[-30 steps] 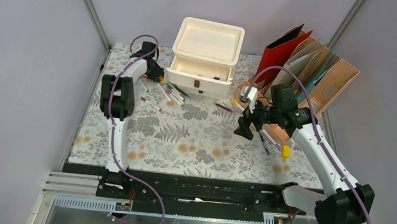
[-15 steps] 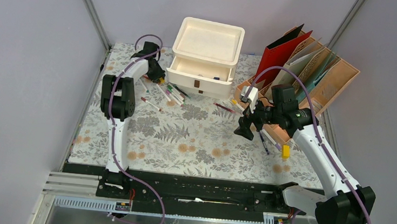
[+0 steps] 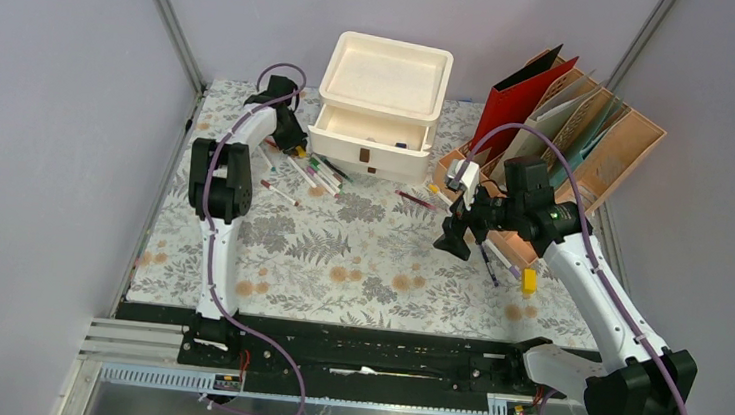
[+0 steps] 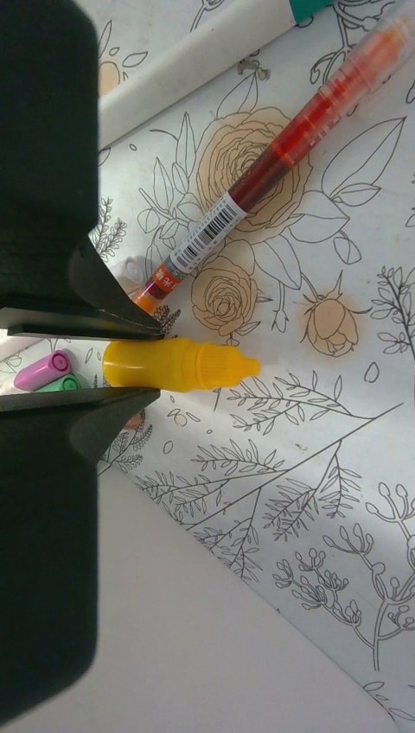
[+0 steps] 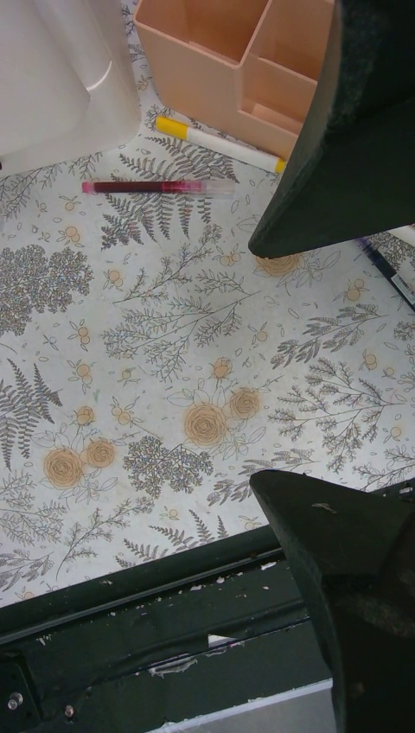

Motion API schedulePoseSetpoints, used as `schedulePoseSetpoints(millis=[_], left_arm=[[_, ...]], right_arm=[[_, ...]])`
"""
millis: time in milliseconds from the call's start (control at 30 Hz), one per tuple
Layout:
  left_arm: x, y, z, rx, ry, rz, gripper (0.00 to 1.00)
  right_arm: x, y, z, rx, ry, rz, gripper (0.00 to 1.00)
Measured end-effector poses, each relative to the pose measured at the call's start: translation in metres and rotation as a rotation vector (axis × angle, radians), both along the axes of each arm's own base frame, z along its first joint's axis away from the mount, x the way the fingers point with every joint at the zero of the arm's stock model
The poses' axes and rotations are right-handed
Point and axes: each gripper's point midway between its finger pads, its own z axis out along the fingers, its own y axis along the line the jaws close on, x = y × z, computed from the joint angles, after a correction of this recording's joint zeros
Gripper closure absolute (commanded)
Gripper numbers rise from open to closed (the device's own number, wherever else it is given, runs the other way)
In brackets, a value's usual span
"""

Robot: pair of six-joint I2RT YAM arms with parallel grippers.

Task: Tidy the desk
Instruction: Pick up the stationery from the center of the board.

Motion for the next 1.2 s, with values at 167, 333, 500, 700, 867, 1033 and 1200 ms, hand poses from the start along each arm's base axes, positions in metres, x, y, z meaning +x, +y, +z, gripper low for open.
schedulePoseSetpoints(millis=[167, 333, 500, 700, 867, 1033, 1200], left_arm=[[-0.001, 0.000, 0.001, 0.010, -0.006, -0.021, 0.98], [-0.025, 0.003, 0.008, 0.026, -0.011, -0.050, 1.00], [-0.046, 0.005, 0.039, 0.022, -0.120, -0.058, 1.00], [-0.075, 0.006, 0.083, -0.002, -0.306, -0.056, 1.00], [-0.125, 0.006, 0.099, -0.062, -0.474, -0.070, 1.00], [-0.157, -0.003, 0.124, -0.129, -0.645, -0.126, 1.00], [-0.181, -0.015, 0.174, -0.173, -0.859, -0.208, 1.00]], right_arm=[[0.000, 0.000, 0.001, 0.001, -0.002, 0.000, 0.00], [0.000, 0.000, 0.001, 0.001, -0.002, 0.001, 0.00], [0.000, 0.000, 0.000, 0.001, -0.002, 0.001, 0.00], [-0.001, 0.000, -0.002, -0.002, 0.005, 0.001, 0.00], [-0.001, 0.000, -0.006, -0.006, 0.014, 0.004, 0.00], [0.000, 0.000, -0.011, -0.014, 0.026, 0.007, 0.00], [0.001, 0.000, -0.015, -0.022, 0.029, 0.014, 0.00]])
